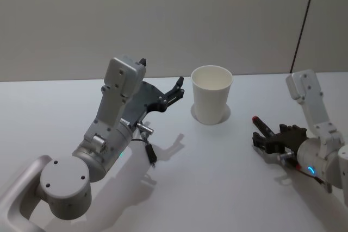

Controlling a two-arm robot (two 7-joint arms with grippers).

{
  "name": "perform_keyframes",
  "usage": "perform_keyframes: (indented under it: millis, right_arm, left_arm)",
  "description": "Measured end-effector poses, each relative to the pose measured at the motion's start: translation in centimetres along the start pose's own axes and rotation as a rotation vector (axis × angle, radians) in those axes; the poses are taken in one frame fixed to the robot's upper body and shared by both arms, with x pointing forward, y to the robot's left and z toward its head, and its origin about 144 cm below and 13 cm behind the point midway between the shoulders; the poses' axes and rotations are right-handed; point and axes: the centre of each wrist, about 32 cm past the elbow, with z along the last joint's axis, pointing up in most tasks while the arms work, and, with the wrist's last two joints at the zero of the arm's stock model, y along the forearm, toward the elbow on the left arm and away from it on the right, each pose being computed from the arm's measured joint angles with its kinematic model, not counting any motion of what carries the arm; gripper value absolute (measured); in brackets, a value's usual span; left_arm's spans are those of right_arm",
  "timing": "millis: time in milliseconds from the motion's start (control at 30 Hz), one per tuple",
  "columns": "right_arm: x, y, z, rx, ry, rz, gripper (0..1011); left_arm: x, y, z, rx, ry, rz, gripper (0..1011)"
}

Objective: Place the pen into the pen holder.

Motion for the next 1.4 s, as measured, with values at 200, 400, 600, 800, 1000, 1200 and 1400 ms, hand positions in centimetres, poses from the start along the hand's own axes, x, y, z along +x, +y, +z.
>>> perform_keyframes:
  millis: [200, 400, 600, 800, 1000, 1200, 1400]
  right_arm:
    - [-0.03, 0.04, -0.02, 0.0, -0.001, 0.001, 736]
    - [-0.01, 0.05, -0.09, 0.004, 0.008, 0.004, 695]
    - [0.06, 0.06, -0.19, 0.011, 0.03, 0.008, 661]
    - [0.13, 0.05, -0.23, 0.018, 0.051, 0.003, 619]
    - [0.21, 0.03, -0.26, 0.02, 0.066, -0.006, 578]
    - [0.31, 0.03, -0.22, 0.022, 0.075, -0.017, 542]
    - [0.43, 0.06, -0.11, 0.022, 0.078, -0.023, 499]
  left_arm:
    - [0.0, 0.0, 0.0, 0.0, 0.0, 0.0, 1001]
    - [0.0, 0.0, 0.0, 0.0, 0.0, 0.0, 1001]
    - [0.0, 0.0, 0.0, 0.0, 0.0, 0.0, 1001]
    - [0.0, 0.0, 0.0, 0.0, 0.0, 0.0, 1001]
    - [0.0, 0.0, 0.0, 0.0, 0.0, 0.0, 1001]
    - [0.0, 0.0, 0.0, 0.0, 0.0, 0.0, 1001]
    - [0.0, 0.0, 0.0, 0.0, 0.0, 0.0, 1001]
